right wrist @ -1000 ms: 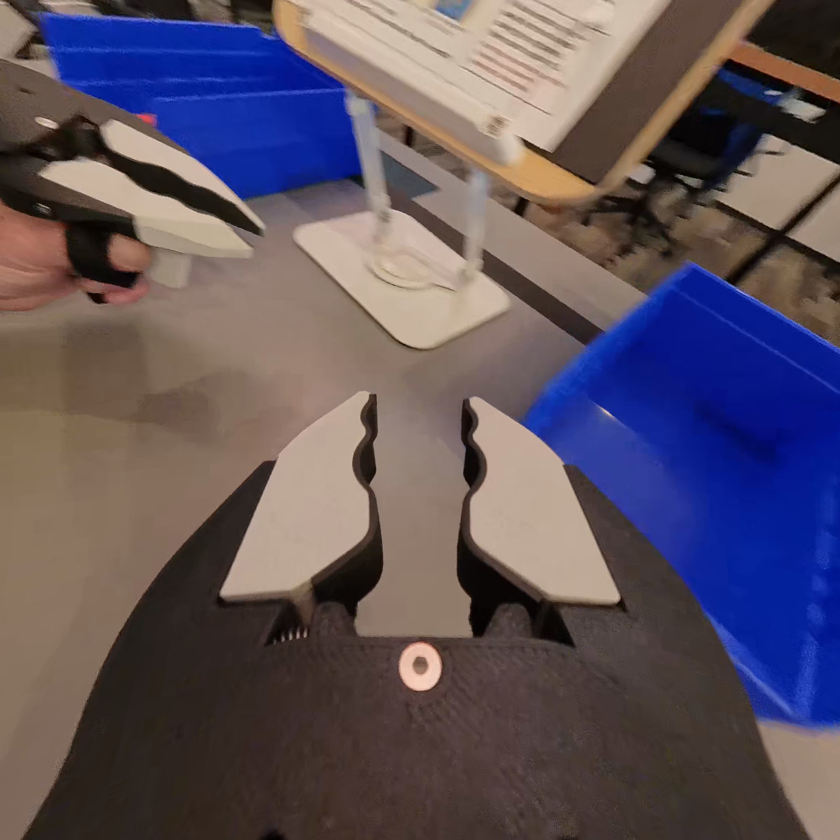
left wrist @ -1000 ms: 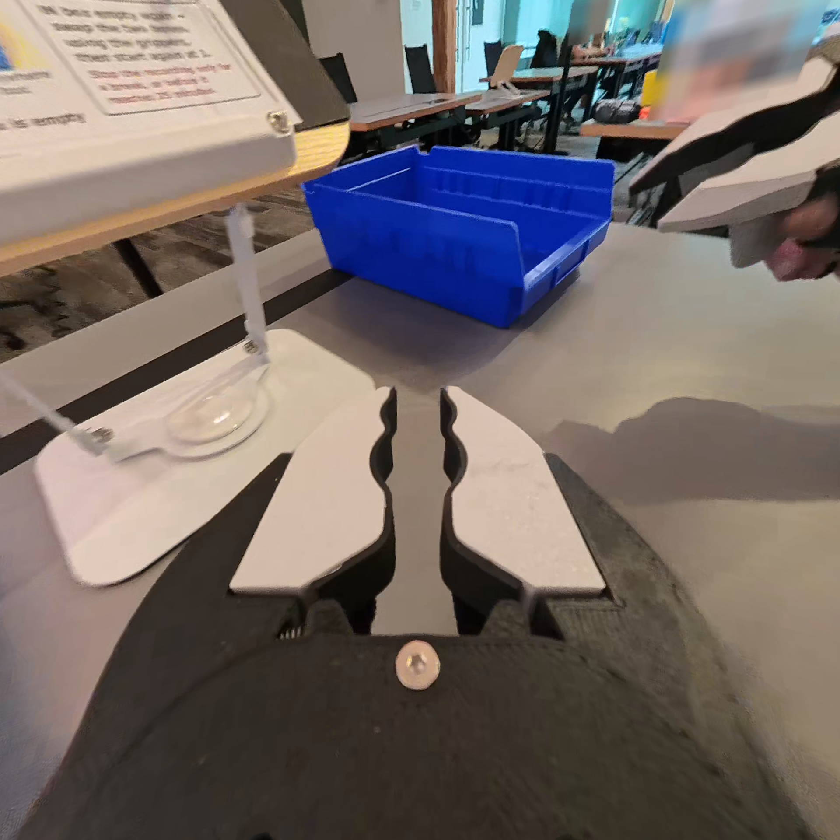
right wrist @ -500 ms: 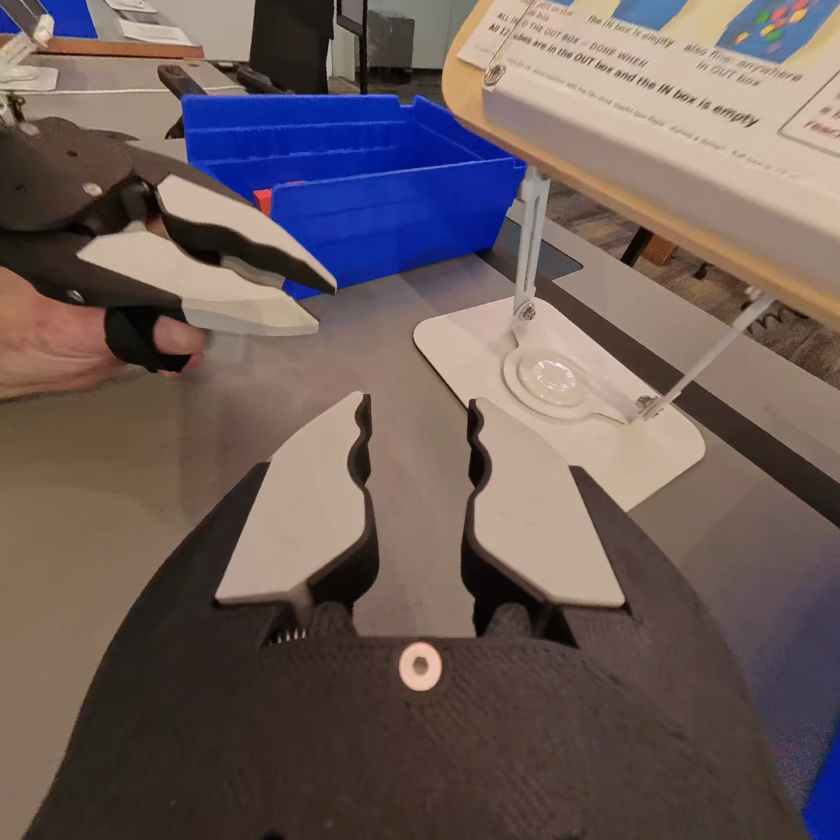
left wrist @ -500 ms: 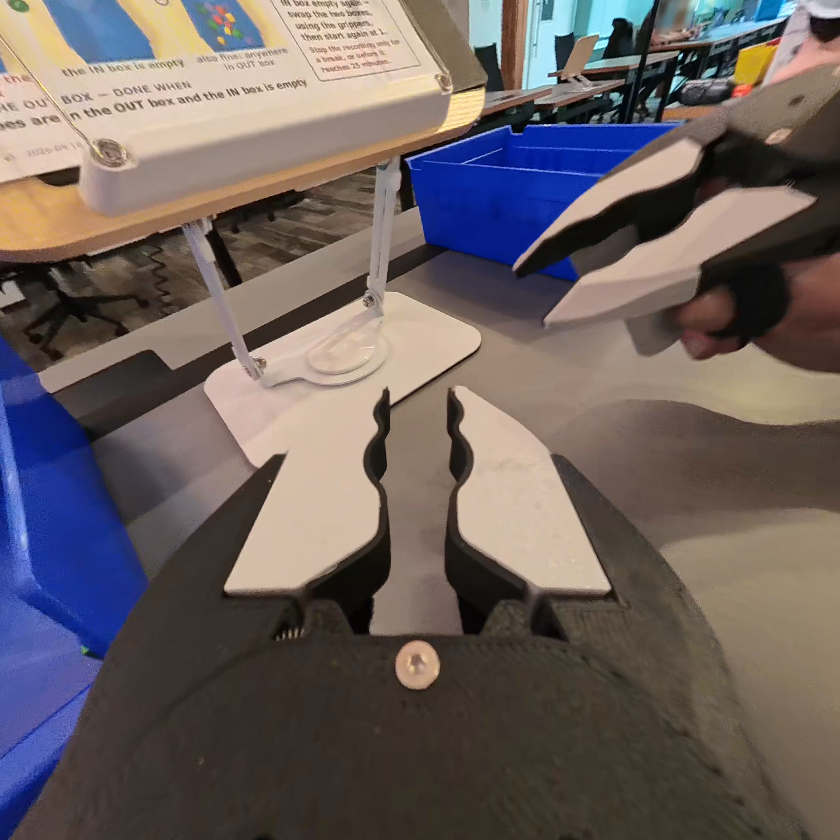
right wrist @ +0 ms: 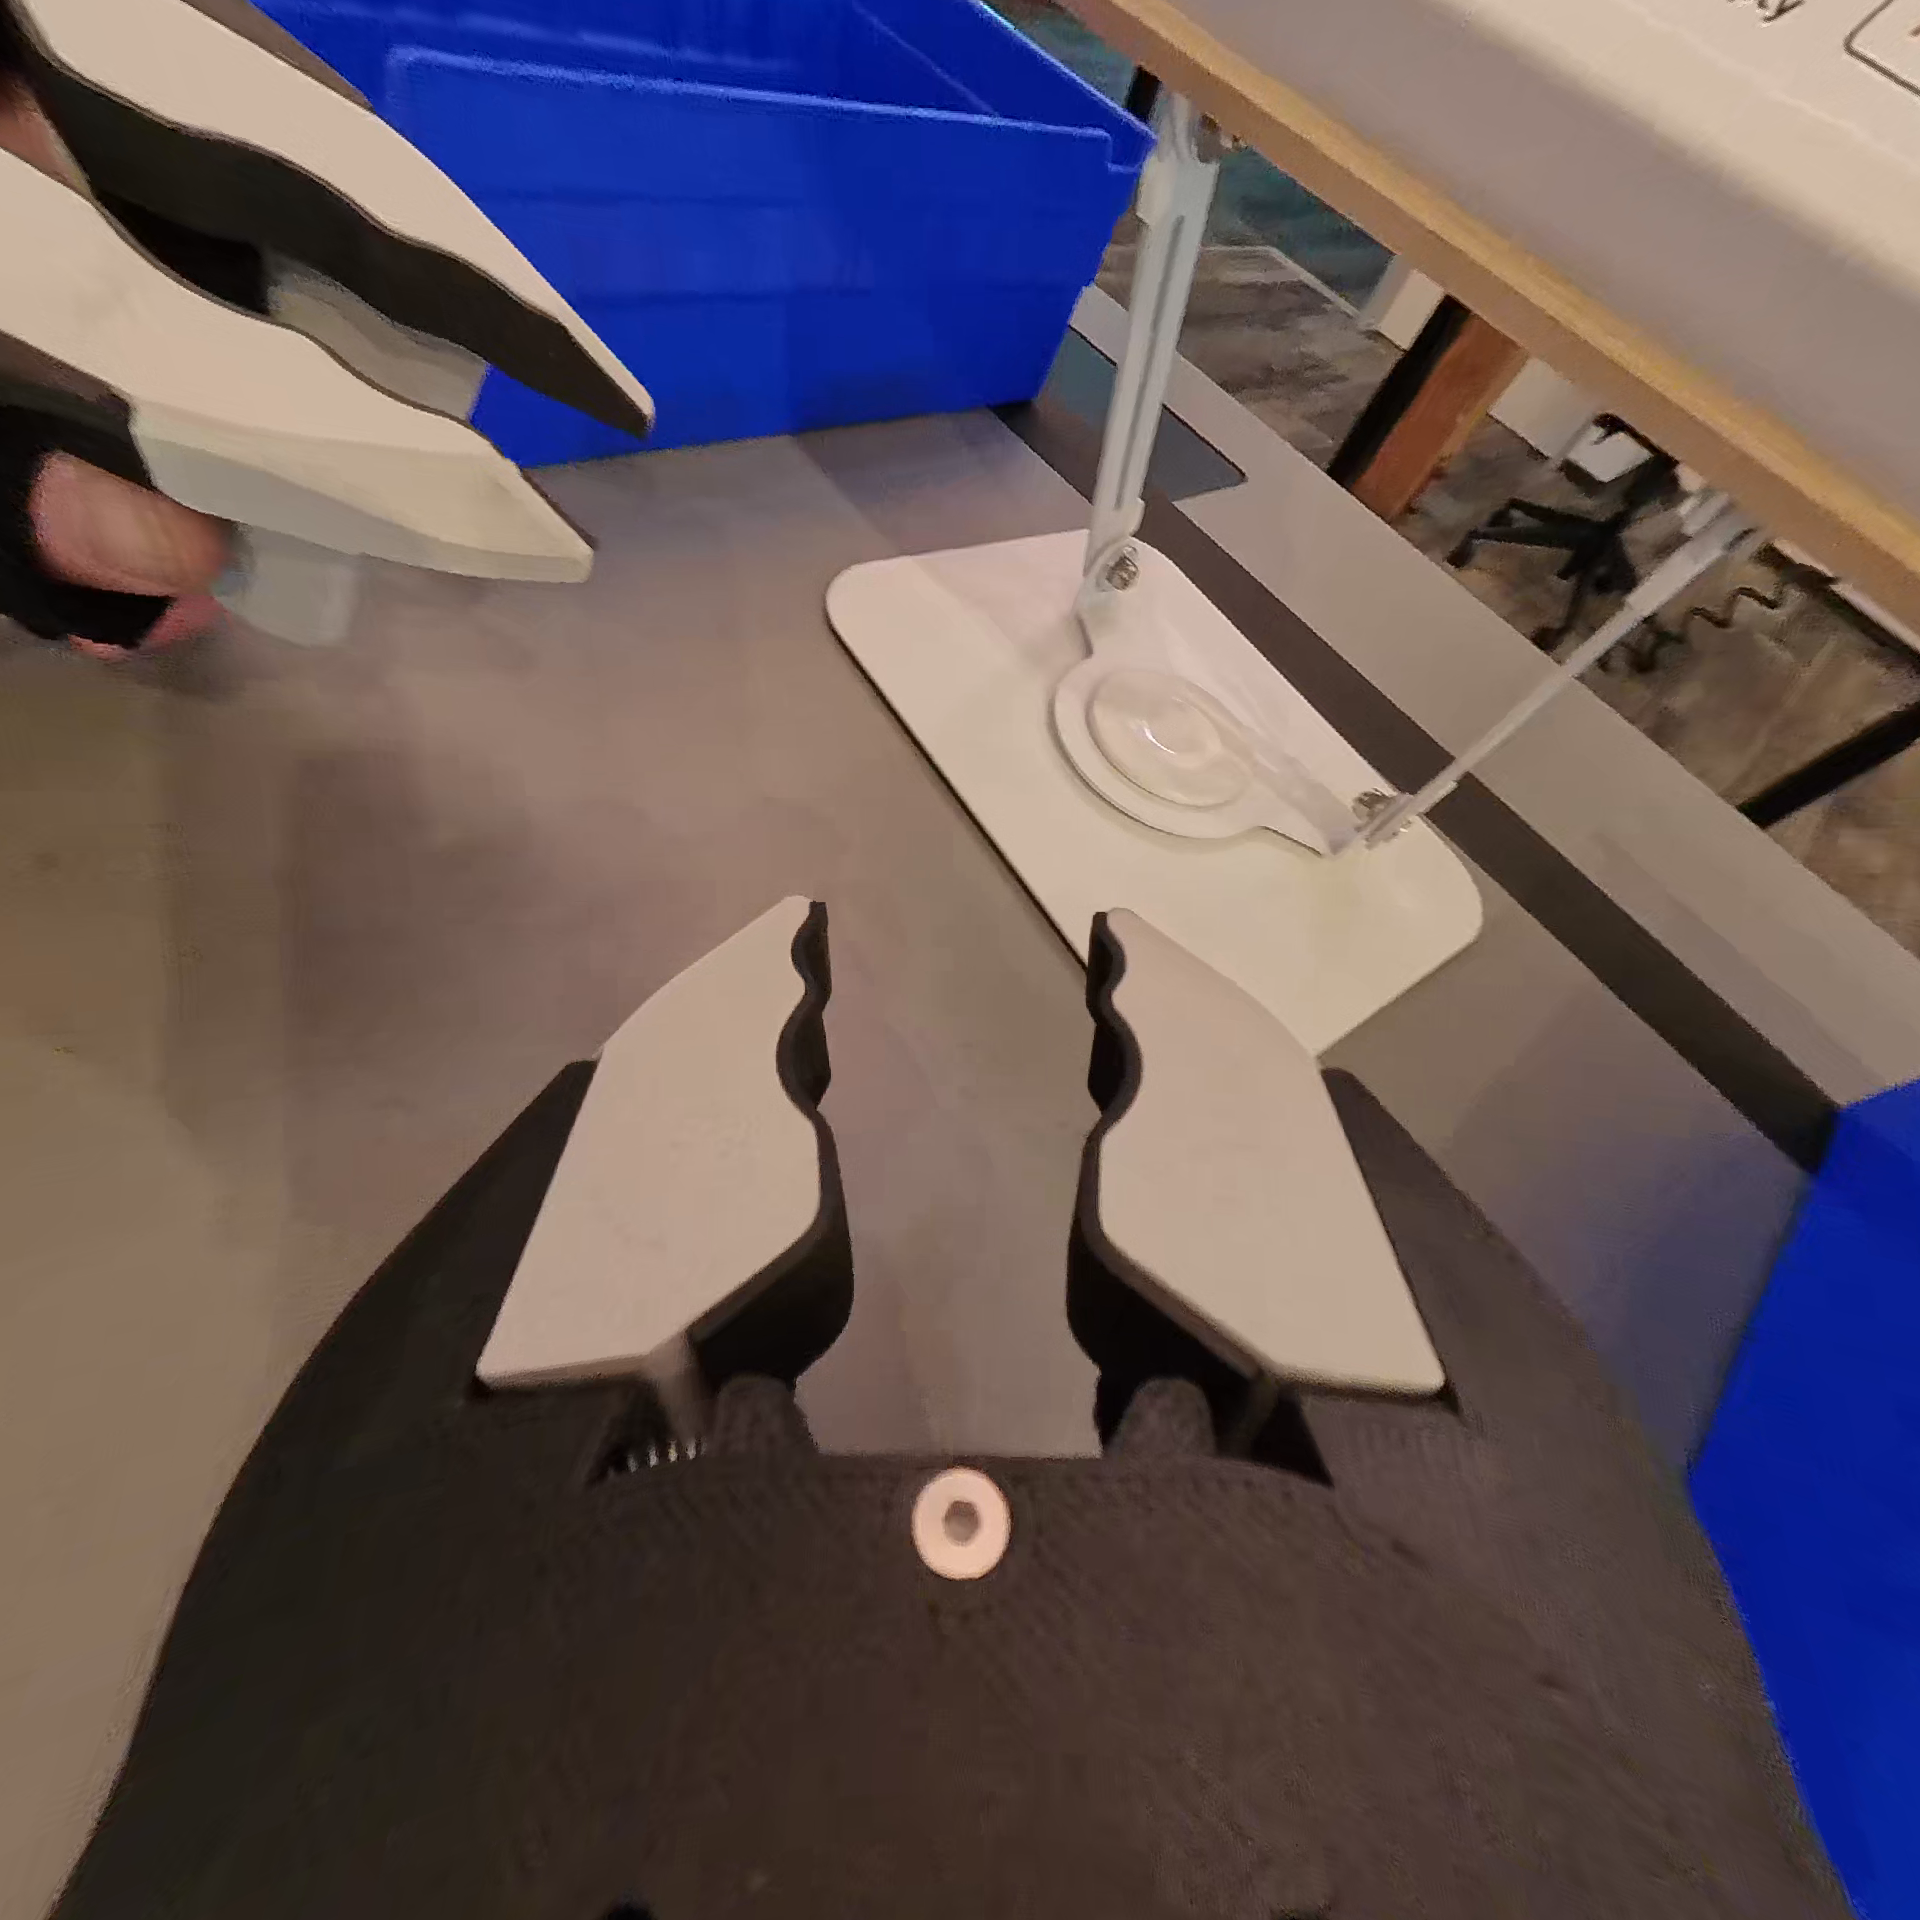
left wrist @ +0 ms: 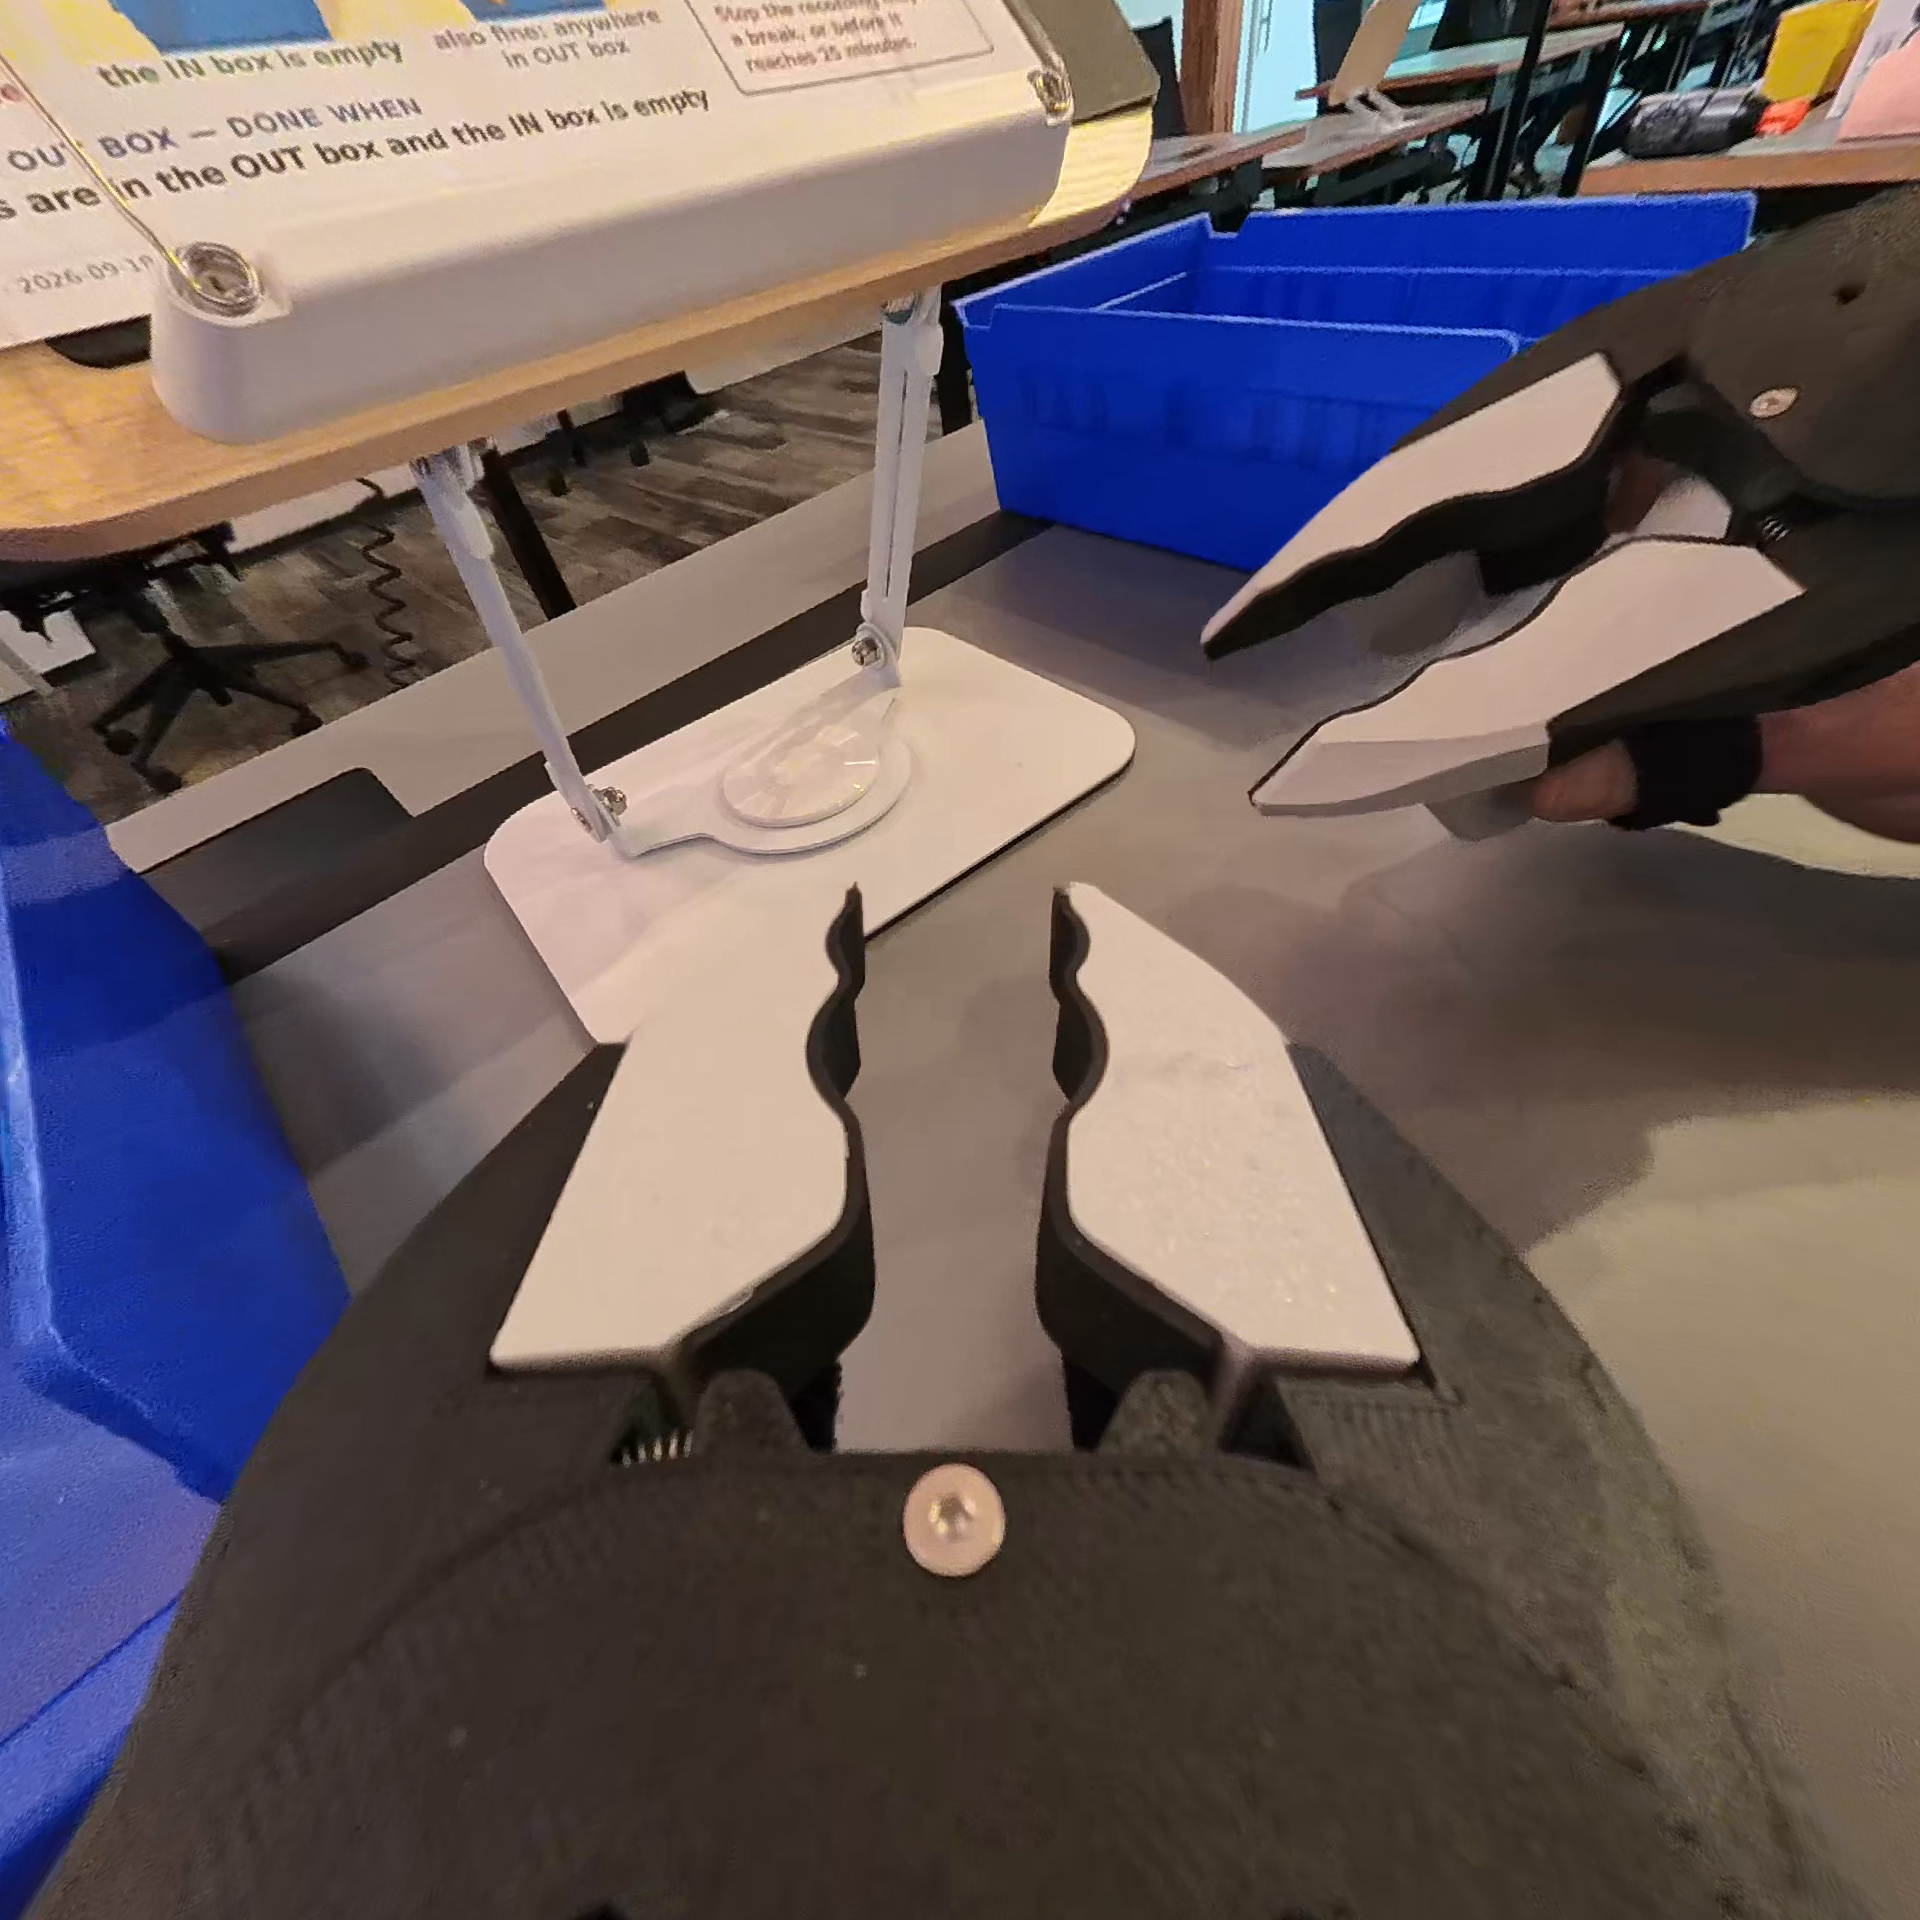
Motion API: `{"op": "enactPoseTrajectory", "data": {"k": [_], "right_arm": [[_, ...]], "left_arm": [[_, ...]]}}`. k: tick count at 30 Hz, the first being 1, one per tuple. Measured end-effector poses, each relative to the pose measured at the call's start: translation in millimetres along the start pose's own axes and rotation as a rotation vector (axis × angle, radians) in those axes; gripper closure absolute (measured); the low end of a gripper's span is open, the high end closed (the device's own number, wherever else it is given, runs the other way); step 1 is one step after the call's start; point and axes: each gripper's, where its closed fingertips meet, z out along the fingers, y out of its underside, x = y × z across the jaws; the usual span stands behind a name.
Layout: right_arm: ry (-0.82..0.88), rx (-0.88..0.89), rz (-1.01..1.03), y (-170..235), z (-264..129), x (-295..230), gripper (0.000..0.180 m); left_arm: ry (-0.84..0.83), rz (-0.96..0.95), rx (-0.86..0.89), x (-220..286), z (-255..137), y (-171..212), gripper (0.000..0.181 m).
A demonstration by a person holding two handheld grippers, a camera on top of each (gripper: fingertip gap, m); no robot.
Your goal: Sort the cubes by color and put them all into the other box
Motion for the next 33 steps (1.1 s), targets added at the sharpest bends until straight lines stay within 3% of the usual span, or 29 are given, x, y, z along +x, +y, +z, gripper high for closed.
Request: {"op": "enactPoseTrajectory", "data": {"k": [8, 24, 29, 31, 33], "right_arm": [[0.135, -0.051, -0.041, 7.7, -0.1, 20.8, 0.123], [0.149, -0.055, -0.076, 8.9, -1.6, 23.3, 0.122], [0.127, -0.057, -0.101, 8.9, -0.5, 17.0, 0.129], [0.113, -0.052, -0.111, 8.1, -0.7, 13.8, 0.14], [0.108, -0.041, -0.123, 5.8, -1.9, 11.9, 0.149]], "left_arm": [[-0.083, 0.016, -0.031, -10.6, 2.7, 3.5, 0.126], [-0.13, -0.013, -0.06, -22.1, 3.3, 8.5, 0.125], [-0.105, 0.025, -0.062, -15.0, 3.4, 7.1, 0.146], [-0.08, 0.044, -0.065, -10.4, 3.1, 6.6, 0.164], [-0.083, 0.06, -0.064, -9.7, 2.3, 6.1, 0.17]]}}
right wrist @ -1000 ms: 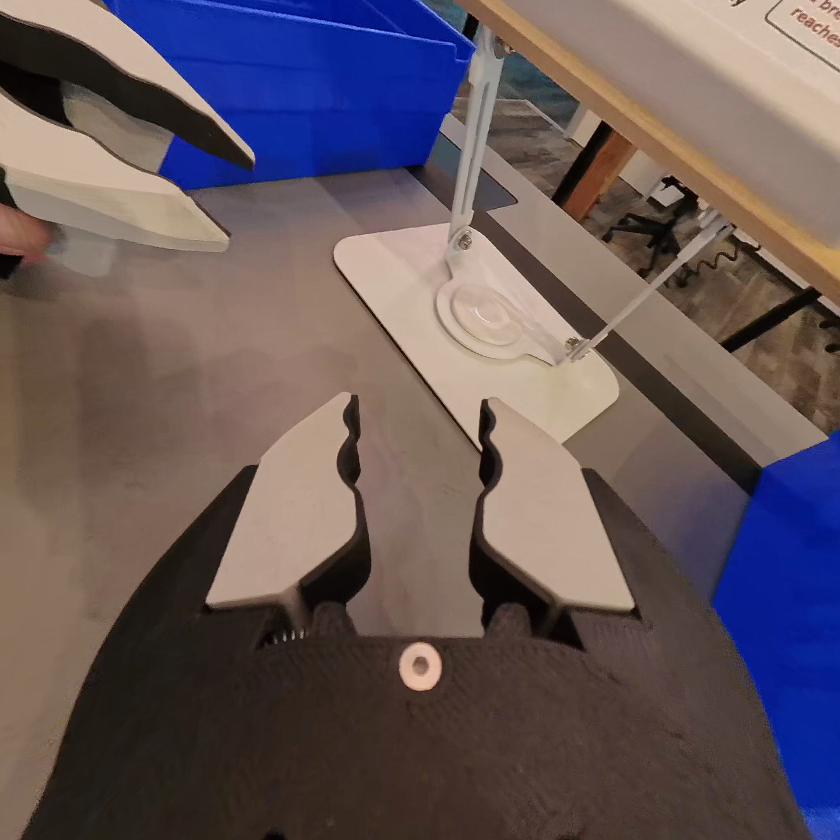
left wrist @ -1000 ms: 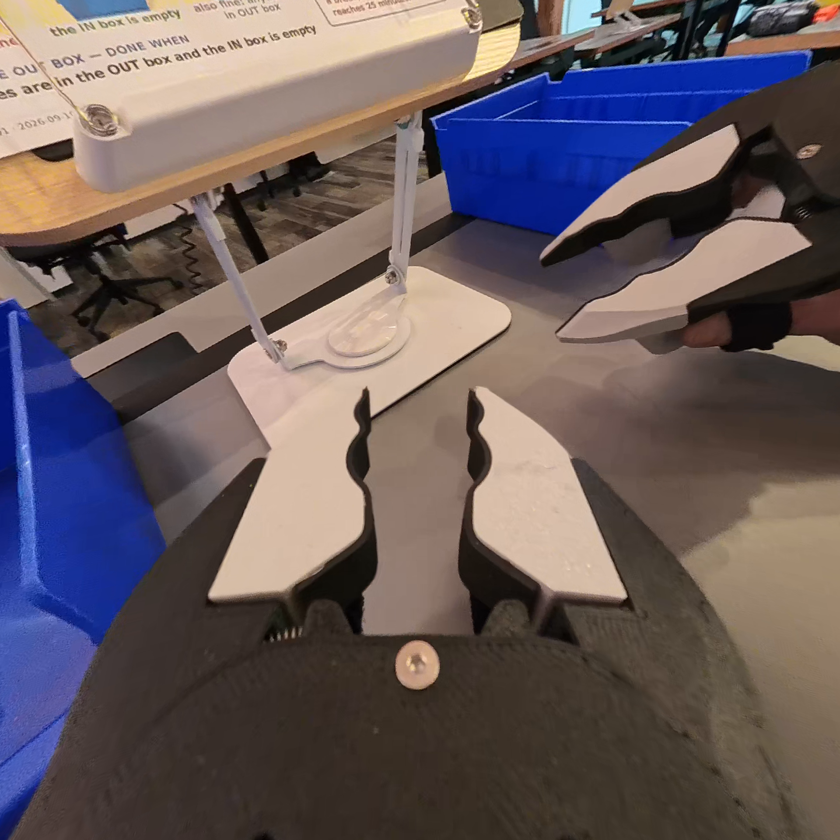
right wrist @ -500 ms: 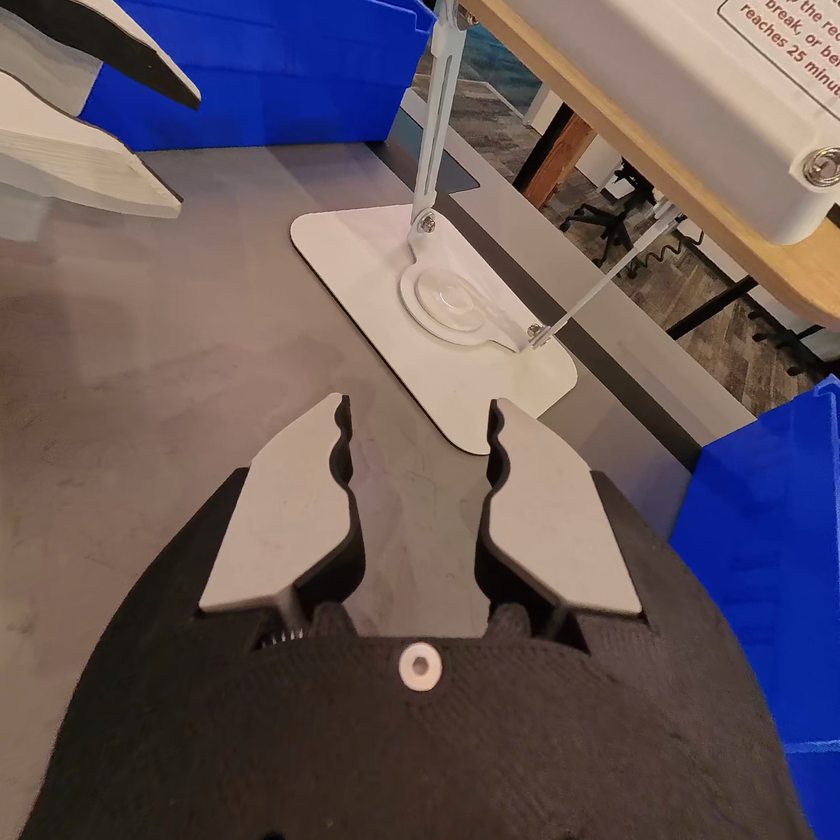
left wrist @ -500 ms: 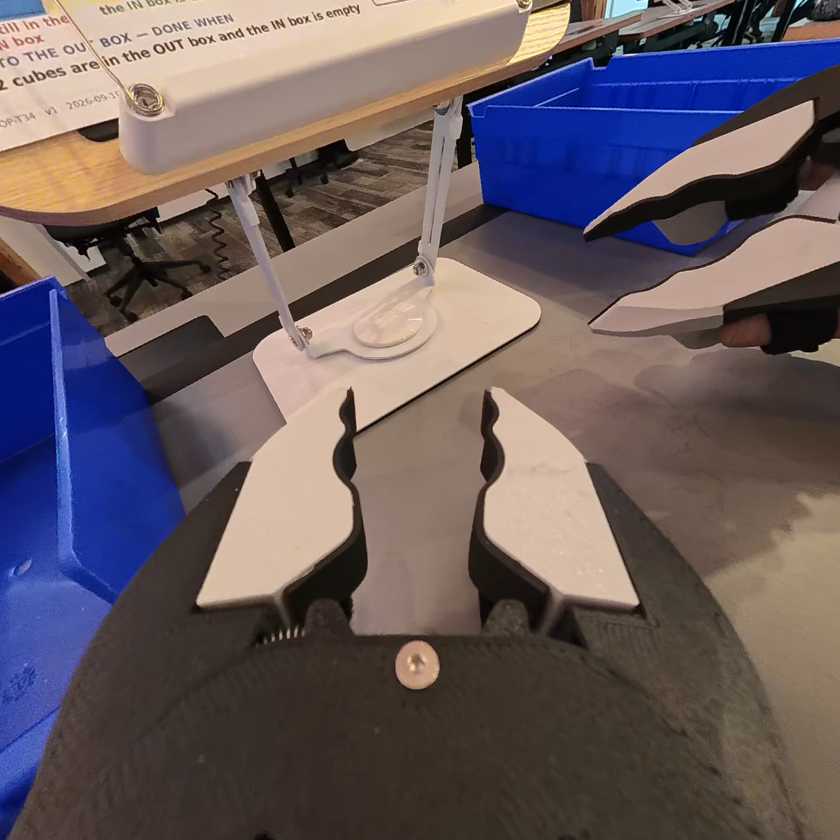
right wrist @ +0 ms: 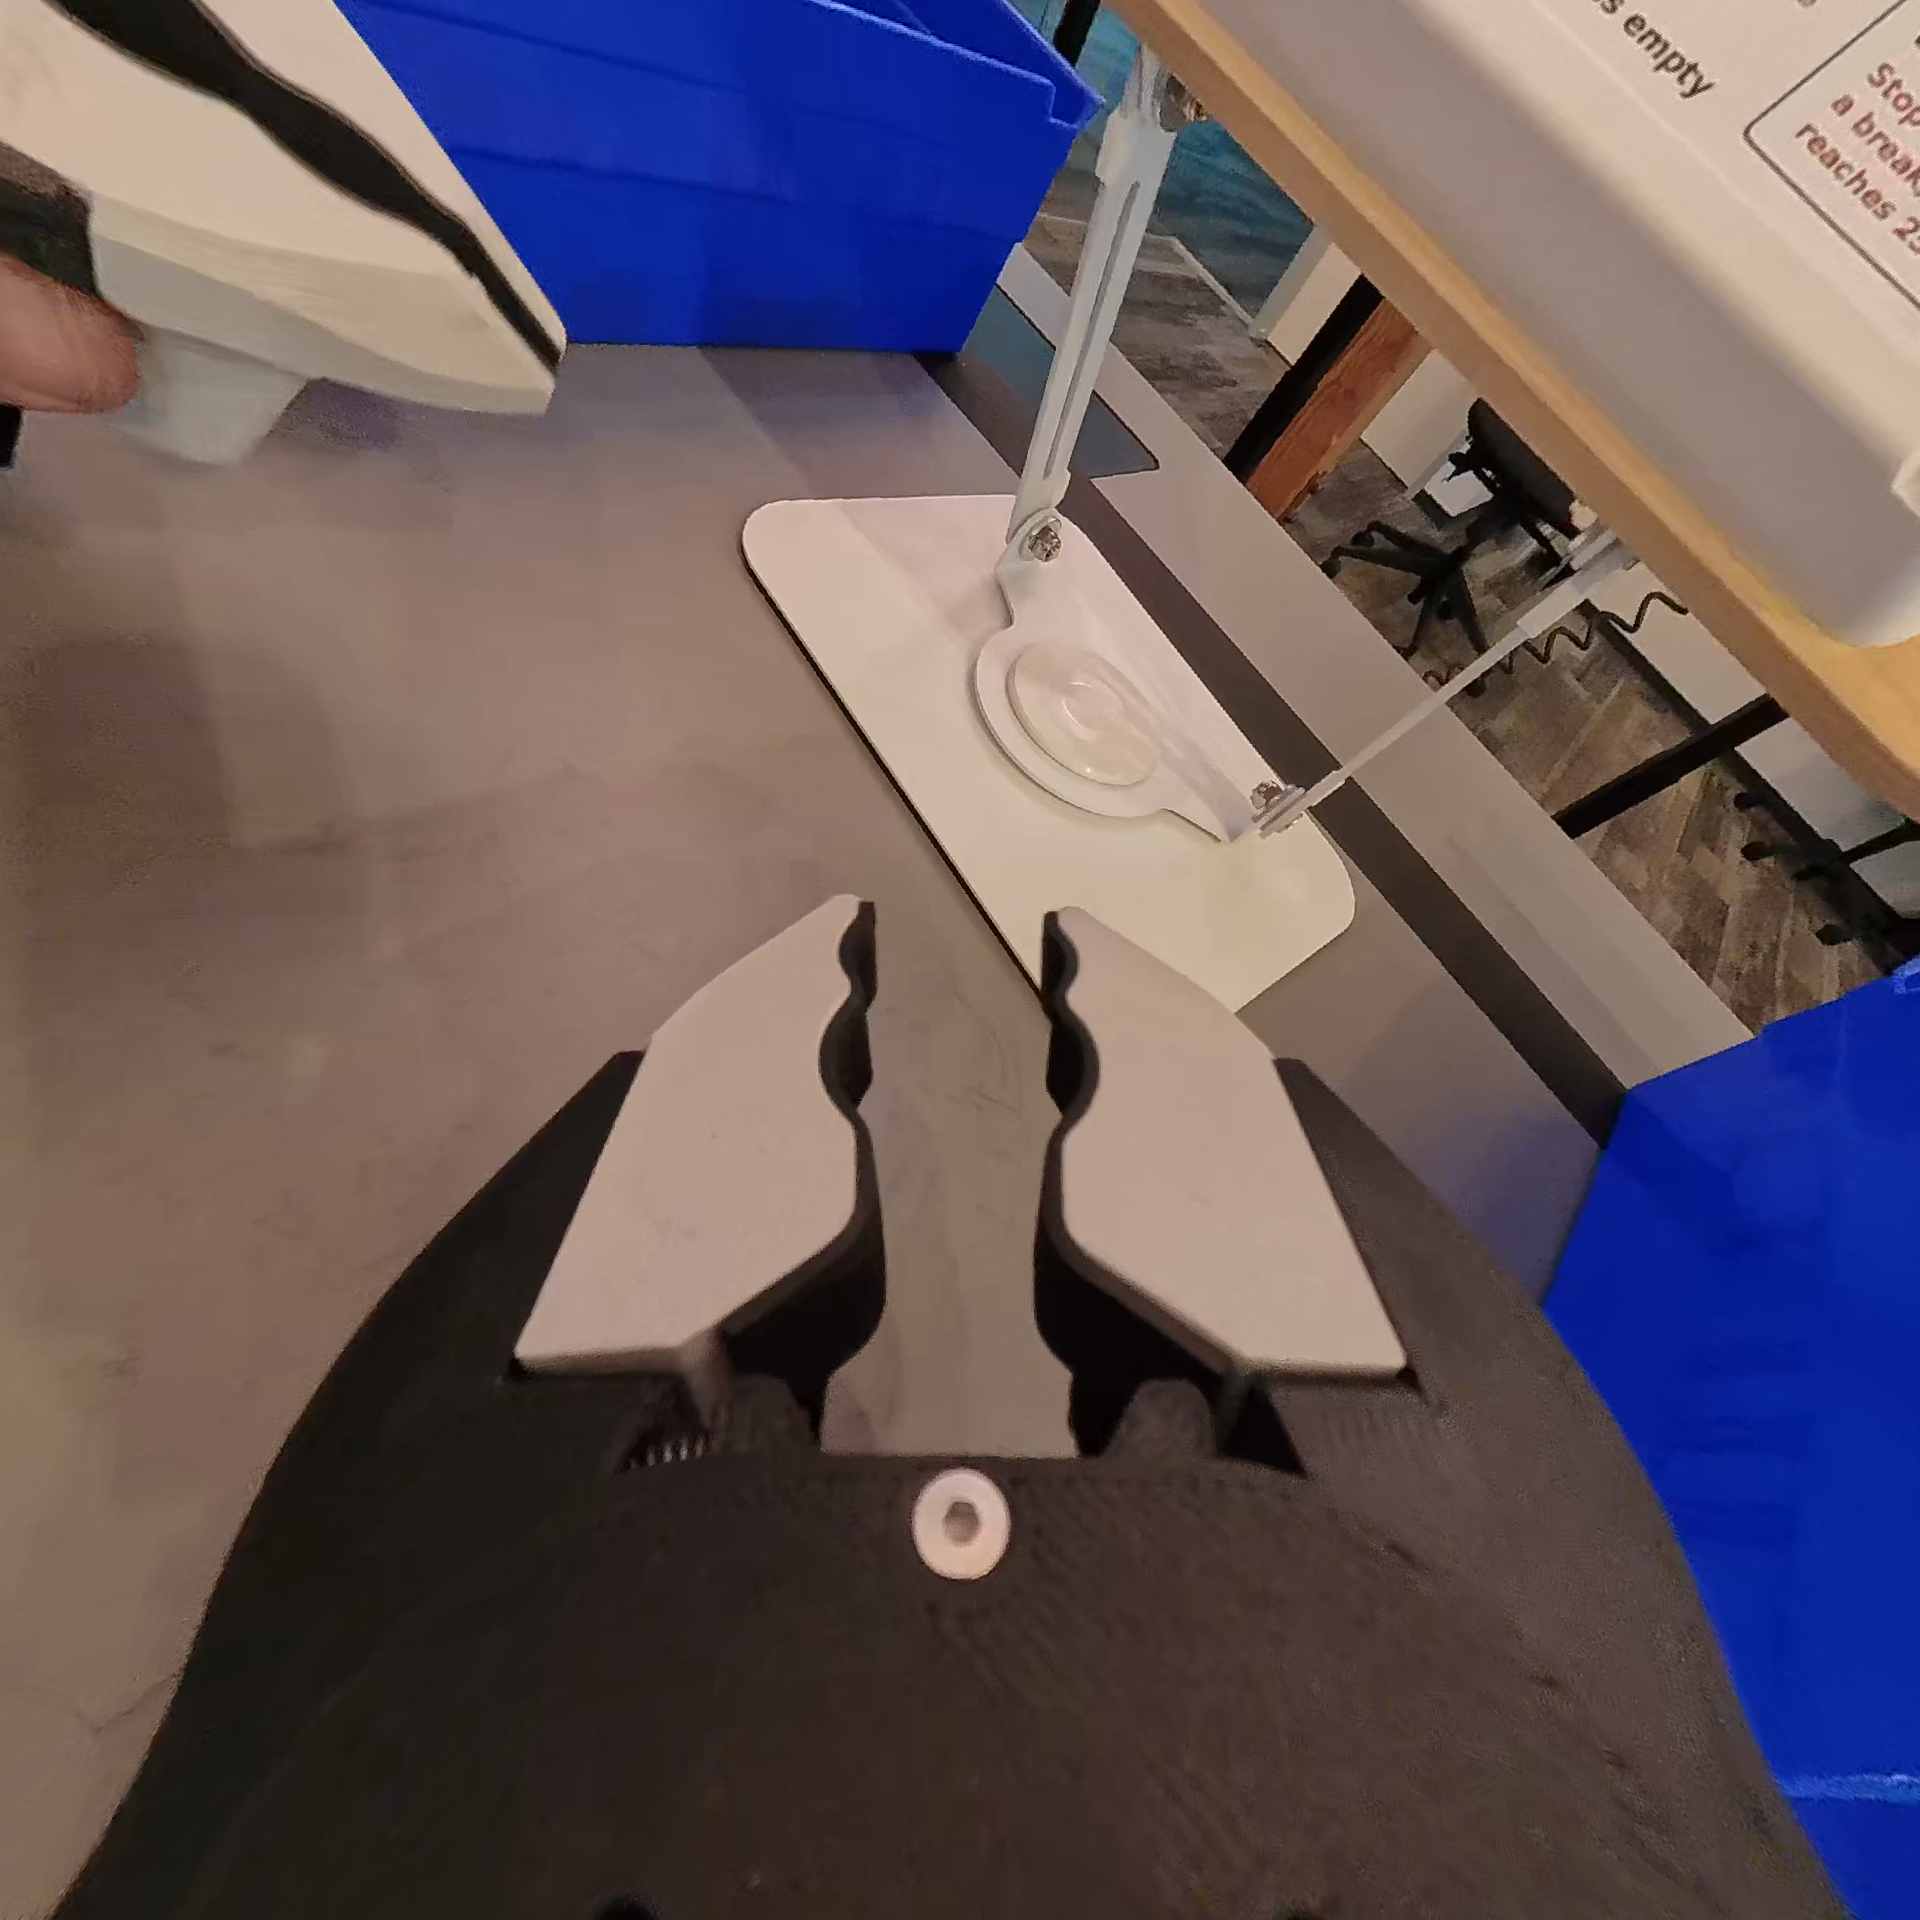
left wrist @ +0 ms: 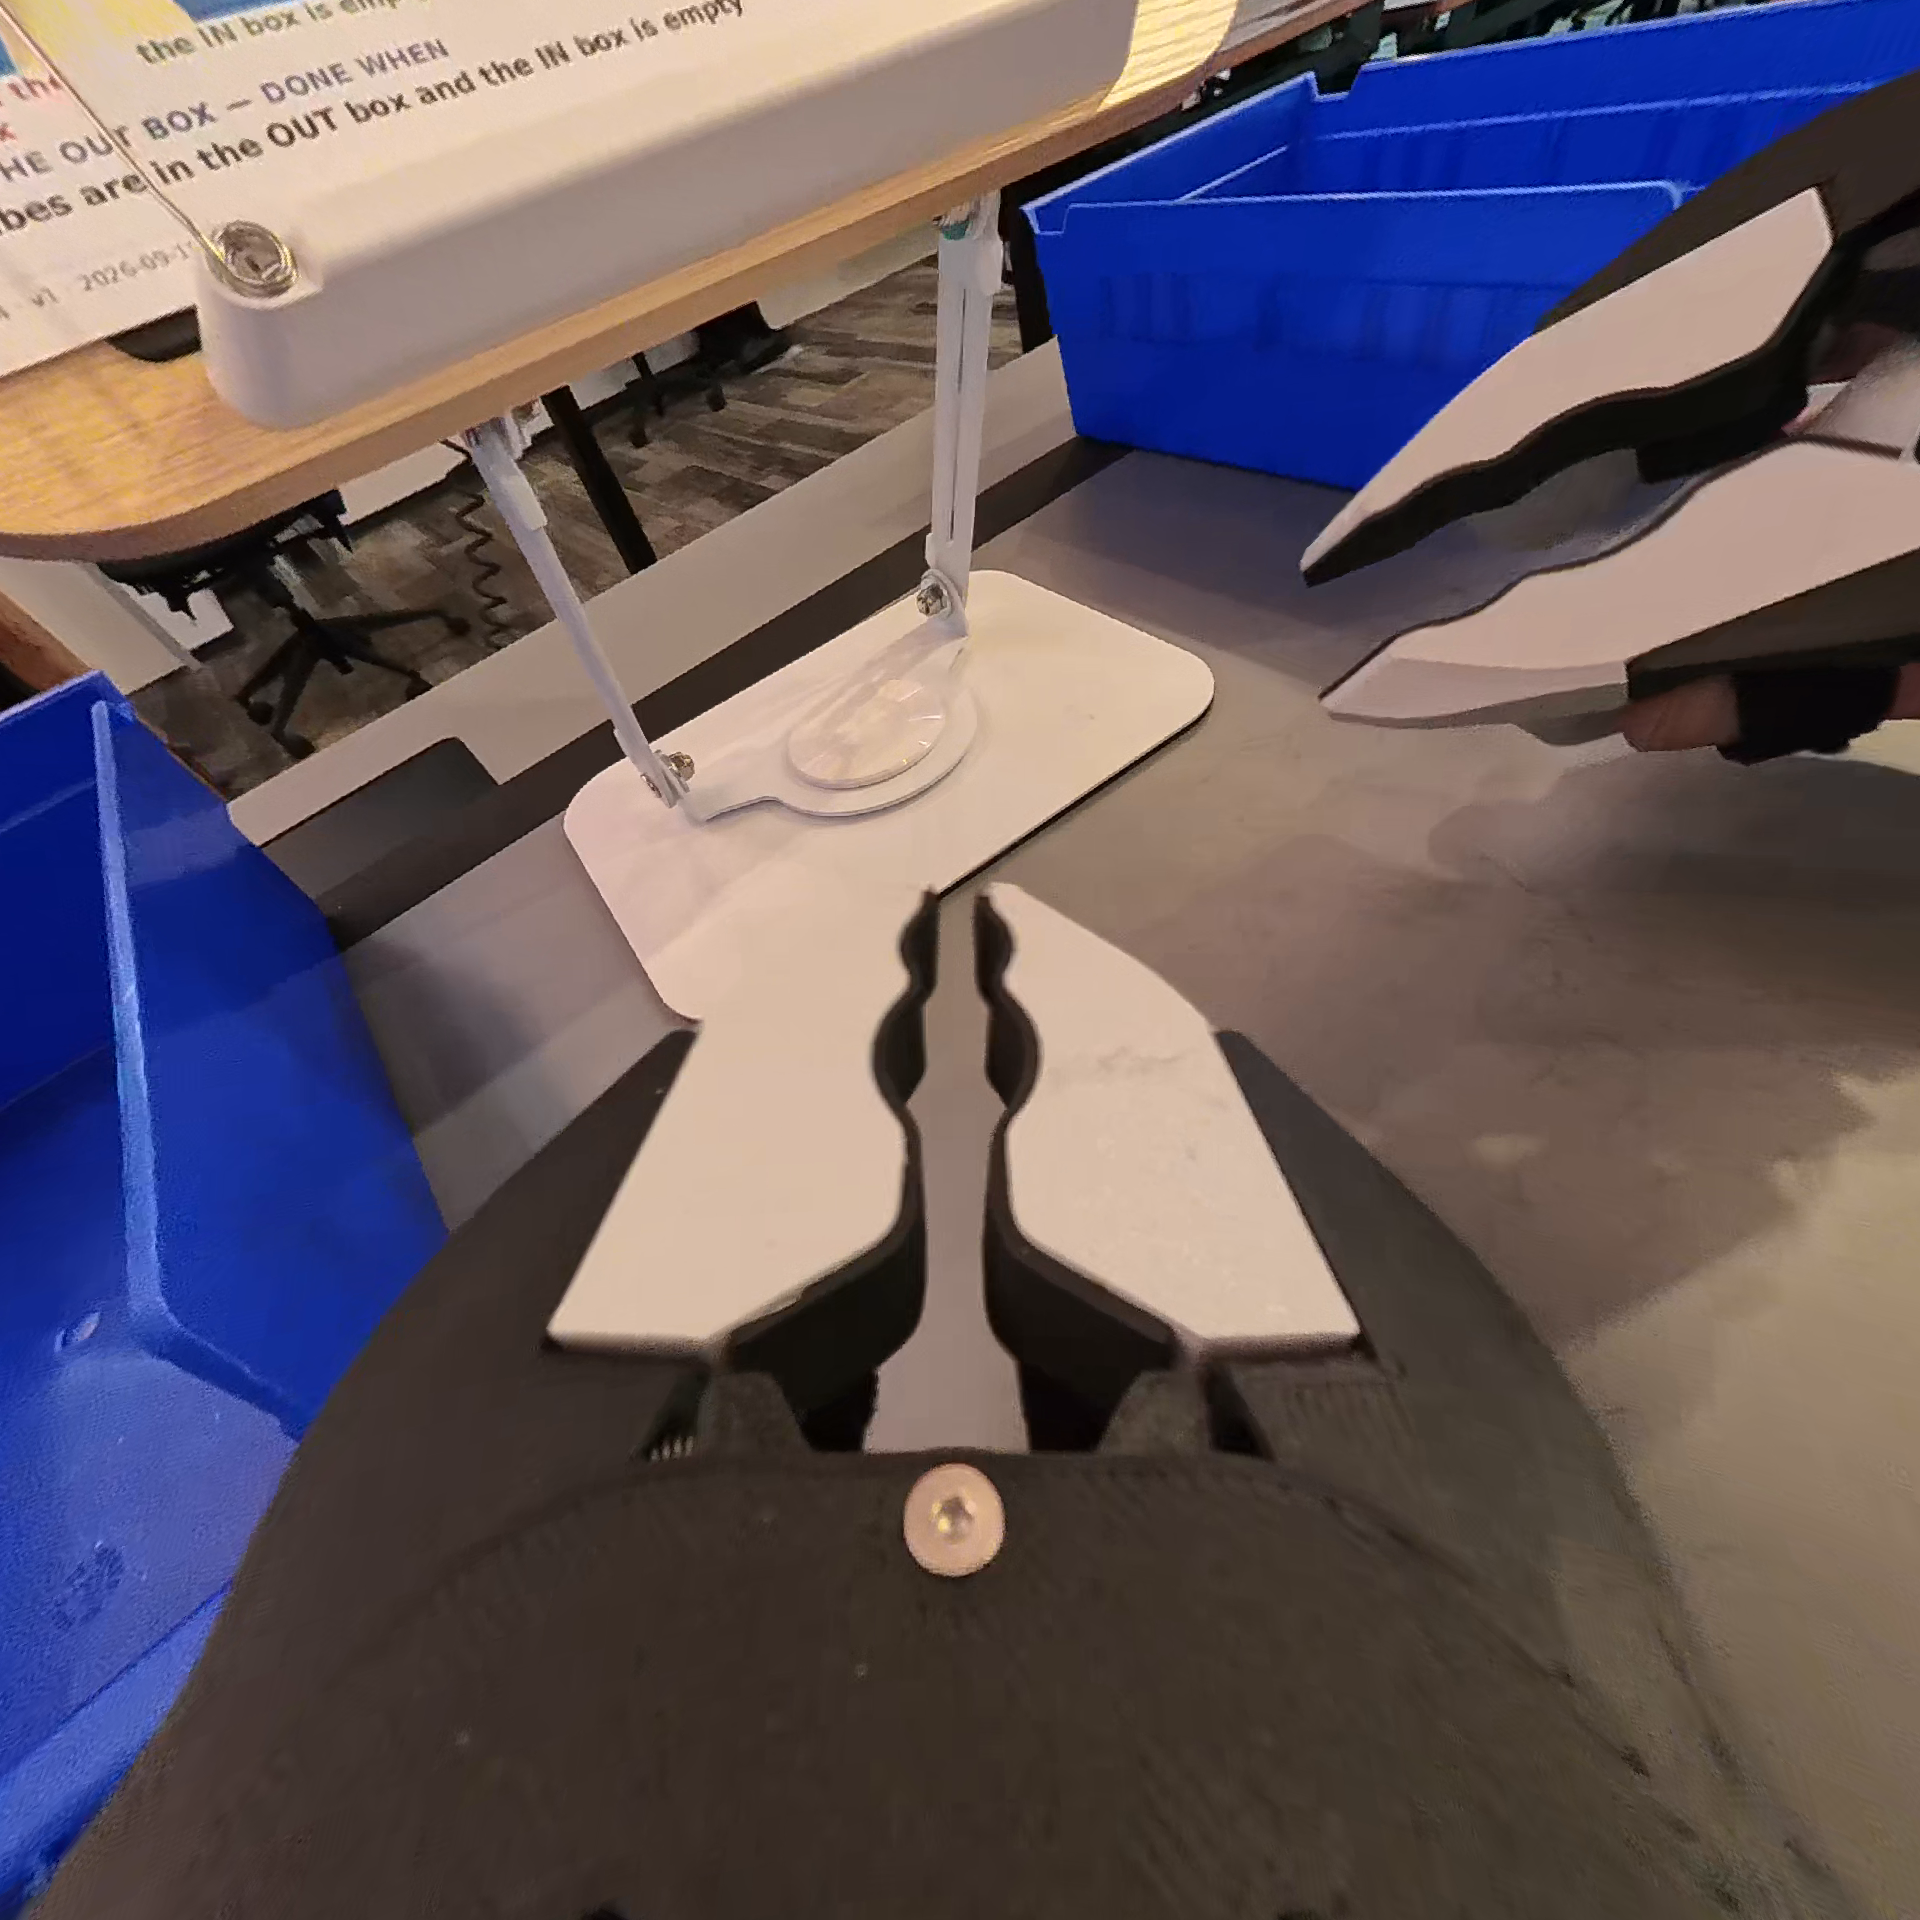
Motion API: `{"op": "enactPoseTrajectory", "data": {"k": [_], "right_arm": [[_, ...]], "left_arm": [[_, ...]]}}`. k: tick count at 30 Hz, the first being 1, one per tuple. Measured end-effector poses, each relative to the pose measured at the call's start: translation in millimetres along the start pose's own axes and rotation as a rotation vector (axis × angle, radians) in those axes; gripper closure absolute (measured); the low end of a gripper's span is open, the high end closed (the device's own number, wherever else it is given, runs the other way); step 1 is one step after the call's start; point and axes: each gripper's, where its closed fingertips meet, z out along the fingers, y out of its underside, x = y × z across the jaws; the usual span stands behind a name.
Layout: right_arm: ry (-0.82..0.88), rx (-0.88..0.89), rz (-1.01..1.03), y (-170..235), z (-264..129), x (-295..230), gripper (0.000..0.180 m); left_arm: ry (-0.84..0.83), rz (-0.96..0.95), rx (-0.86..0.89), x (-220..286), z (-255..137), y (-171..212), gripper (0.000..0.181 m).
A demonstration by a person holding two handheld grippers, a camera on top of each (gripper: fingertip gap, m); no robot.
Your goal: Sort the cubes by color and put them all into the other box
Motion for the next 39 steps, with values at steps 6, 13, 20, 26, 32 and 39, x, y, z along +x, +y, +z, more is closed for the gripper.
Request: {"op": "enactPoseTrajectory", "data": {"k": [6, 13, 20, 26, 32, 39], "right_arm": [[-0.014, 0.01, -0.007, -0.9, -1.8, -2.7, 0.151], [-0.034, 0.016, -0.001, -0.1, -2.0, -6.4, 0.148], [-0.054, 0.018, -0.004, 0.1, -1.0, -10.4, 0.147], [-0.065, 0.02, -0.007, -0.4, -0.3, -13.3, 0.146], [-0.075, 0.026, -0.007, -0.9, 0.2, -15.0, 0.146], [-0.073, 0.026, 0.005, 1.0, 1.2, -12.0, 0.146]], "left_arm": [[0.022, 0.005, 0.014, 3.1, -3.2, -3.6, 0.18], [0.029, 0.06, 0.053, 5.9, -11.9, -14.7, 0.172], [-0.02, 0.117, 0.082, -3.0, -20.8, -22.9, 0.163], [-0.084, 0.15, 0.131, -24.2, -36.3, -40.0, 0.159], [-0.171, 0.225, 0.196, -59.1, -57.1, -69.2, 0.16], [-0.293, 0.349, 0.277, -105.2, -74.1, -124.3, 0.16]]}}
